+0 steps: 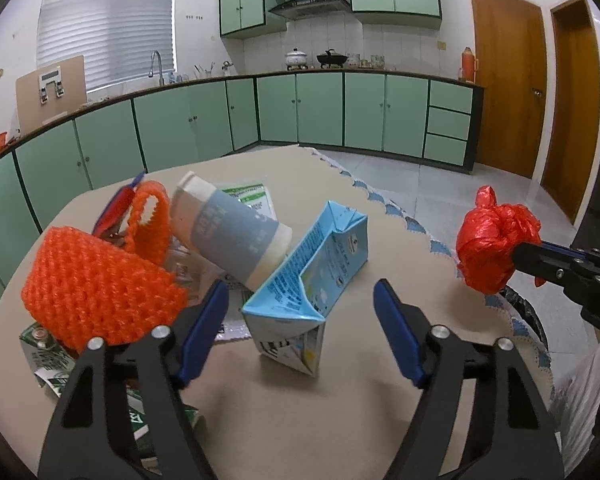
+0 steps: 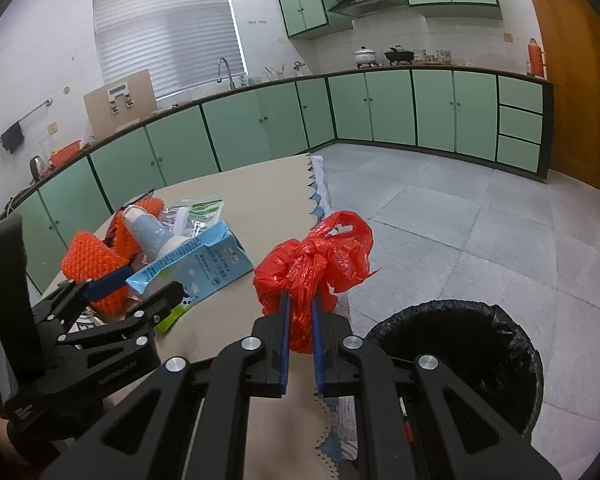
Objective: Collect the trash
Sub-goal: 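Grasp the blue milk carton with the left gripper while the right holds the red bag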
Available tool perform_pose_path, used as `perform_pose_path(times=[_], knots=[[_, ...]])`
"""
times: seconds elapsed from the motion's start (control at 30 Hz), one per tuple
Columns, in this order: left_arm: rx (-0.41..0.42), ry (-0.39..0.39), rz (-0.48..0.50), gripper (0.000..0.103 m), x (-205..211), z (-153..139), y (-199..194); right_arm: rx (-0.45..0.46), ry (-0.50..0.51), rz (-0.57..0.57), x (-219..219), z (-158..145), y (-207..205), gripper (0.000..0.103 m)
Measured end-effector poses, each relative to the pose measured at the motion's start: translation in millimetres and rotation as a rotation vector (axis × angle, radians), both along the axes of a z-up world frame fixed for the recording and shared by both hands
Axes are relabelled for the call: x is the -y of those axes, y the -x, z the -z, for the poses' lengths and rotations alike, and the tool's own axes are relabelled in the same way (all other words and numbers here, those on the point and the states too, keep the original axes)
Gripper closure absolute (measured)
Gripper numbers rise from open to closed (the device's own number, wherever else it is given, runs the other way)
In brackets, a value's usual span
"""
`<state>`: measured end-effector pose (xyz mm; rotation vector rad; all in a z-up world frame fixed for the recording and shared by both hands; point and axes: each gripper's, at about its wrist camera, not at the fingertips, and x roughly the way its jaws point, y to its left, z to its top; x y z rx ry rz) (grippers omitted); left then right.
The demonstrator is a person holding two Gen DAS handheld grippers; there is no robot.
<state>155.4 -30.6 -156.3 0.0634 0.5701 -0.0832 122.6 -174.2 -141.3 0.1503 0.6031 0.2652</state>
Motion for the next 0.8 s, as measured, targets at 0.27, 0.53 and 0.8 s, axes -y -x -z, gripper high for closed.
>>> perform_pose_path(times=[0.27, 0.53, 0.8], knots=[[-0.049, 0.027, 0.020, 0.067, 1.7, 3.4, 4.2, 0.002, -0.003, 0.003, 0.3, -0.4, 1.2, 0.093], [-0.039, -0.004, 0.065, 0.062, 20.8, 6.8, 10.6, 0.008, -0.006, 0.020, 4.1, -1.9, 4.3, 0.094], [-0.018, -0.002, 0.074, 0.068, 30.4, 0.8, 15.0, 0.024, -0.010, 0.073, 21.2, -9.7, 11.2, 0.093]])
